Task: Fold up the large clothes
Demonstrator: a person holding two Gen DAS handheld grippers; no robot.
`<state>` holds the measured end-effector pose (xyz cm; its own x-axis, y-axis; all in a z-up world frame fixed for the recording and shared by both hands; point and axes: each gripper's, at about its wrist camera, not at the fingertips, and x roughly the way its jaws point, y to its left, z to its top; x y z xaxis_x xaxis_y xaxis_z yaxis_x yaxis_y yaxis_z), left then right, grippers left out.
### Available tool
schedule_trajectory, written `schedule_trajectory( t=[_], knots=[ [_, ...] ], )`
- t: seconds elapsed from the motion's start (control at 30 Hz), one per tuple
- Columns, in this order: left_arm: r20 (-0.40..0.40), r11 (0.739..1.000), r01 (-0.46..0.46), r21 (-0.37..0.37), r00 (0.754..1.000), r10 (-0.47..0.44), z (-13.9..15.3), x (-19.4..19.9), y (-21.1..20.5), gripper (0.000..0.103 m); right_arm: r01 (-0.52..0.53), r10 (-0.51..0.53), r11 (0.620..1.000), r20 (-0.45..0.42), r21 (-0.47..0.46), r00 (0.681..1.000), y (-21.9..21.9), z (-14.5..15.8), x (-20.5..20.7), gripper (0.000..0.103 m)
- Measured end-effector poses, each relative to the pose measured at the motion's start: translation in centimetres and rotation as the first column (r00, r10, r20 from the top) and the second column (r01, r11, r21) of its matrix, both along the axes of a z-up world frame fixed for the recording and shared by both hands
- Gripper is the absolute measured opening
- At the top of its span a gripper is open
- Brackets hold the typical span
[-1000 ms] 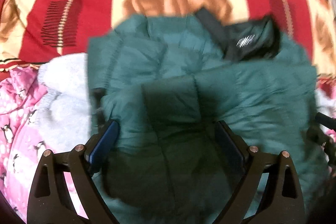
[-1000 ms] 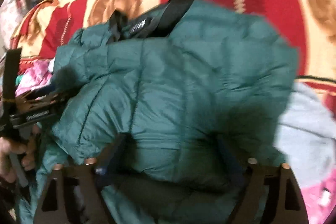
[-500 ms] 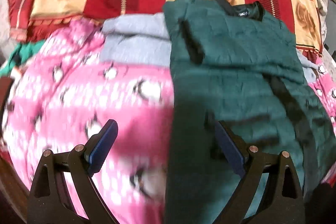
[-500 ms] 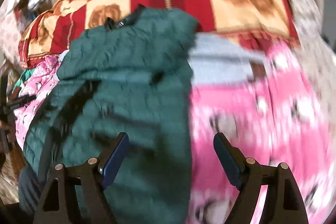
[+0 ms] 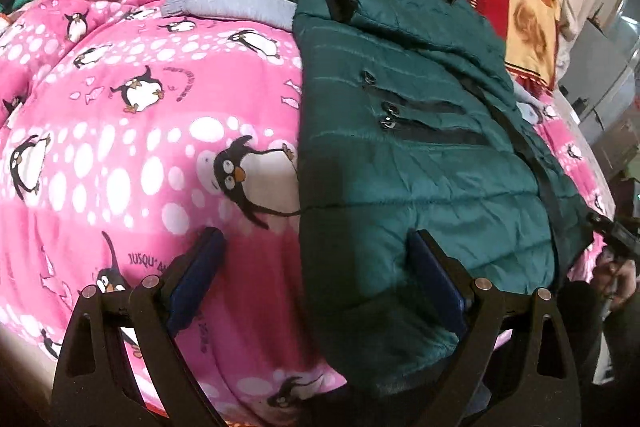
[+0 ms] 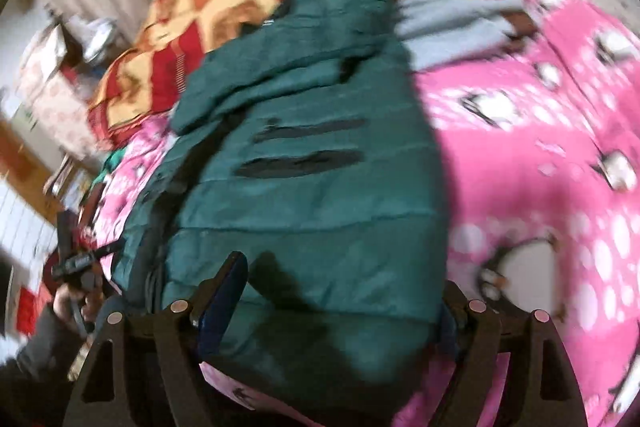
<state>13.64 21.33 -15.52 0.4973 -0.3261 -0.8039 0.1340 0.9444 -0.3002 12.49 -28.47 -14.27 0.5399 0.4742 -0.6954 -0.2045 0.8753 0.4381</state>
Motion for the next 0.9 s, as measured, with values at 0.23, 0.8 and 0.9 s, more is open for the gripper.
schedule_trajectory(
  t=[0.23,0.8,0.9],
  knots=[
    [0.003,0.990,0.137,-0.044,0.991,-0.137,0.4,-0.1,-2.8,0.094,0.011,-0.012,0.998,0.017,0.059,1.000,-0.8,-1.0,0.0,0.071],
    [0.010,0.974,0.192,-0.124,0.981,-0.192,0.0,2.1,-3.6,0.088,-0.003,0.002,1.000,-0.031,-0.028,1.000,0.2,-1.6,0.9,0.074],
    [0.035,0.972,0.204,-0.119,0.979,-0.201,0.7,1.9,-4.0,0.088,0.030,-0.029,0.999,0.018,-0.023,0.999,0.0,-0.7,0.8,0.068]
  ],
)
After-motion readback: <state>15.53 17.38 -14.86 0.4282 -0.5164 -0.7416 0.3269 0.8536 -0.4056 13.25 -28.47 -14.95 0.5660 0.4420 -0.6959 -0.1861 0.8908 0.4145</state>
